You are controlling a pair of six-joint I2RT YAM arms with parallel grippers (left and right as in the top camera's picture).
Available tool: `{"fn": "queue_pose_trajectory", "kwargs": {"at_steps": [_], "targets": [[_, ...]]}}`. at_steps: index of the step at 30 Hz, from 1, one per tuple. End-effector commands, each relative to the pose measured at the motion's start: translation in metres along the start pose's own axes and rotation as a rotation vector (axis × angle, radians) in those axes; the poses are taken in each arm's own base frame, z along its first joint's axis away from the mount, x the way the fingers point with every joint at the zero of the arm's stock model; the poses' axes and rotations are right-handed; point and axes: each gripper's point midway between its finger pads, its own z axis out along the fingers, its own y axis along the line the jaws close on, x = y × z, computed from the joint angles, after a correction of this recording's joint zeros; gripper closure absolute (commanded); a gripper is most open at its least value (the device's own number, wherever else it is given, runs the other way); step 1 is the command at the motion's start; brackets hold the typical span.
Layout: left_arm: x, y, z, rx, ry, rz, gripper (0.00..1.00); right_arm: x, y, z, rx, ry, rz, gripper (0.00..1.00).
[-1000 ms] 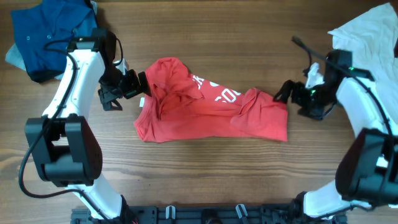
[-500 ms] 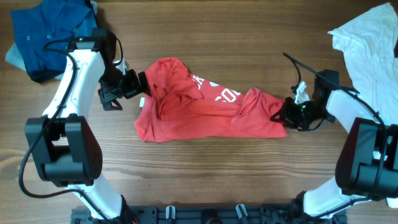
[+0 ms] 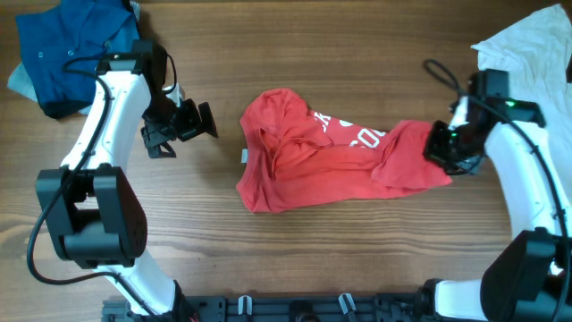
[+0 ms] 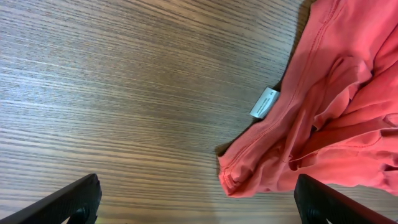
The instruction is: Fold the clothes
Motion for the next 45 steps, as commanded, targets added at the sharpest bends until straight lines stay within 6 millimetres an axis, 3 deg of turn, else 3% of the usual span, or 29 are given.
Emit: {"fn": "queue_pose_trajectory", "kwargs": {"at_steps": [1,11,14,16,17,20,24,25,27,28,31,34,37,42,45], "targets": [[-0.001,0.003,0.002,-0.009,-0.001,0.005,0.0,0.004,0.016,0.004,0.105,-0.025,-0.074,0.96],[-0.001,0.003,0.002,-0.009,-0.001,0.005,0.0,0.027,0.097,0.045,0.078,-0.014,-0.228,0.95],[0.0,0.004,0.002,-0.009,0.0,0.005,0.0,0.041,0.116,0.065,0.057,0.037,-0.256,0.87],[0.0,0.004,0.002,-0.009,0.0,0.005,0.0,0.05,0.125,0.075,0.04,0.07,-0.274,0.41],[0.0,0.004,0.002,-0.009,0.0,0.005,0.0,0.051,0.127,0.075,0.027,0.078,-0.275,0.25],[0.0,0.004,0.002,-0.009,0.0,0.005,0.0,0.051,0.135,0.065,-0.02,0.091,-0.267,0.2],[0.0,0.004,0.002,-0.009,0.0,0.005,0.0,0.034,0.141,0.019,-0.067,0.041,-0.246,0.2],[0.0,0.004,0.002,-0.009,0.0,0.005,0.0,0.026,0.14,0.0,-0.085,0.007,-0.251,0.2],[0.0,0.004,0.002,-0.009,0.0,0.005,0.0,0.019,0.136,-0.016,-0.101,-0.026,-0.259,0.21],[0.0,0.004,0.002,-0.009,-0.001,0.005,0.0,0.014,0.132,-0.023,-0.11,-0.05,-0.256,0.28],[-0.001,0.003,0.002,-0.009,-0.001,0.005,0.0,0.004,0.123,-0.023,-0.114,-0.064,-0.226,0.74],[0.0,0.004,0.002,-0.009,-0.001,0.005,0.0,-0.002,0.128,-0.004,-0.16,-0.052,-0.213,0.96],[0.0,0.004,0.002,-0.009,-0.001,0.005,0.0,0.002,0.129,0.024,-0.151,0.021,-0.203,0.96],[-0.002,0.003,0.002,-0.007,-0.007,0.006,0.0,0.006,0.133,0.089,-0.148,0.156,-0.158,0.96],[-0.001,0.003,0.002,-0.008,-0.004,0.006,0.0,0.005,0.135,0.114,-0.154,0.183,-0.144,0.96]]}}
